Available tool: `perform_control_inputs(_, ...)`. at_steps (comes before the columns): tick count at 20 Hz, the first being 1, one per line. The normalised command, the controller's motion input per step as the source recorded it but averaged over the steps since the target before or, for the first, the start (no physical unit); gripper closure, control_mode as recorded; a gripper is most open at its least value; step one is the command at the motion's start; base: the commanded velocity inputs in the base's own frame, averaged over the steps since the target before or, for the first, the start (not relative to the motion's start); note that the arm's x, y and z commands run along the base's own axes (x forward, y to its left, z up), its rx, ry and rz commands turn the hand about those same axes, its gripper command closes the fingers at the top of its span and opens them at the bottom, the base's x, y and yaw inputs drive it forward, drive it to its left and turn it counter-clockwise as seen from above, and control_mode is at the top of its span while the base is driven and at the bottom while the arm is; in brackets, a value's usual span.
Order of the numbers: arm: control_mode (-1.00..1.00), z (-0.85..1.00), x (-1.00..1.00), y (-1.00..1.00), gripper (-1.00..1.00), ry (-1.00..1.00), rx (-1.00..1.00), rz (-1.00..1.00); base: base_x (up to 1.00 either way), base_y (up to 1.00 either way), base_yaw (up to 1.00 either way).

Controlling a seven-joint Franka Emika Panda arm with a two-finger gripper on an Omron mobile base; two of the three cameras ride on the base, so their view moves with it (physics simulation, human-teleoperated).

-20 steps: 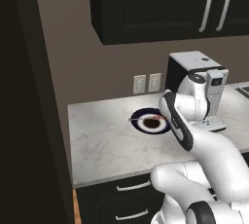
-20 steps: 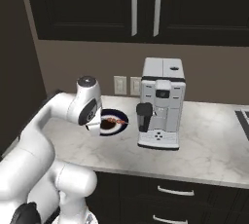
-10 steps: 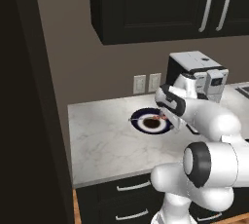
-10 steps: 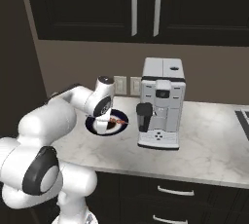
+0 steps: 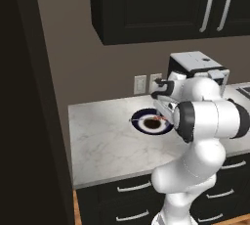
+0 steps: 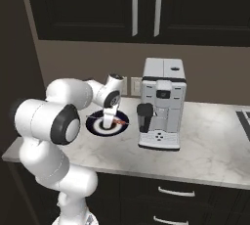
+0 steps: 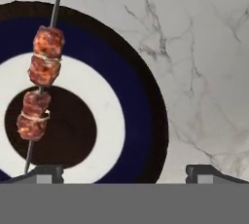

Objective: Place the cold items (potato and tomato) from the fridge in one tupperware on the dining counter. Place the warm items (hot dog and kebab skewer) in the stove area in another tupperware.

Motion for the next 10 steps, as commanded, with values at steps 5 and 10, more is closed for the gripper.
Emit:
perform_control_inputs(5,-1.0,-0.26,0.49,0.0,-1.0,0.02,0.0,0.0,0.0,0.0,0.0)
perform_control_inputs(10,-1.0,-0.08,0.58,0.0,-1.0,0.15,0.0,-0.05,0.0,0.0,0.0)
